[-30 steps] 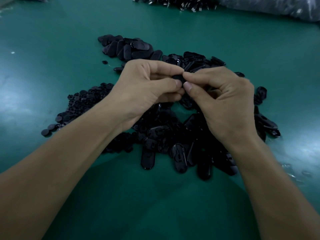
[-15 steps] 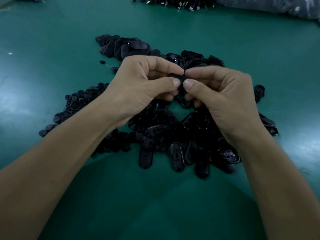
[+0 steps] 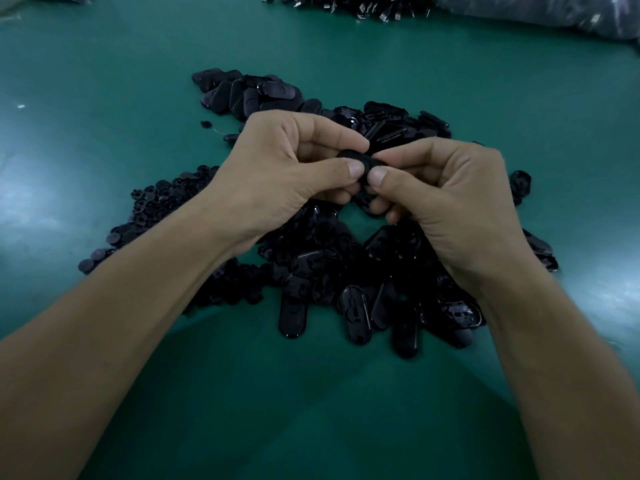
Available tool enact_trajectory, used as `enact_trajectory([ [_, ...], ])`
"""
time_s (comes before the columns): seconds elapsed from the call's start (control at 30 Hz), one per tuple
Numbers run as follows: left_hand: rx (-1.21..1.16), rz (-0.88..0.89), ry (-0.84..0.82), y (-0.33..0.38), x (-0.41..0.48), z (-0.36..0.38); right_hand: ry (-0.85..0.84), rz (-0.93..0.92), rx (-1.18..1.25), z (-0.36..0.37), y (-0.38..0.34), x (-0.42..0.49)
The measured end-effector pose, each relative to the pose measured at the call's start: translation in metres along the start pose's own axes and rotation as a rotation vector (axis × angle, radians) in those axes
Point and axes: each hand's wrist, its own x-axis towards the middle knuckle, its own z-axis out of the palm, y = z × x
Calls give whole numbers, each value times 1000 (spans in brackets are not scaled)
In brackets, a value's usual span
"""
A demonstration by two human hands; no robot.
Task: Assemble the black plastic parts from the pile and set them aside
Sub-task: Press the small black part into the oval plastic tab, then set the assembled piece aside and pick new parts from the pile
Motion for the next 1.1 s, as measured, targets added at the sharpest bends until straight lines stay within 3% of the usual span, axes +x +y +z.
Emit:
enact_trajectory([
  [0.43,162,72,15,-2,-3,4,19,-49,-215,2,-4,-1],
  [1.1,445,111,63,-5,3,-9,53,-69,-237,4,3,-1],
])
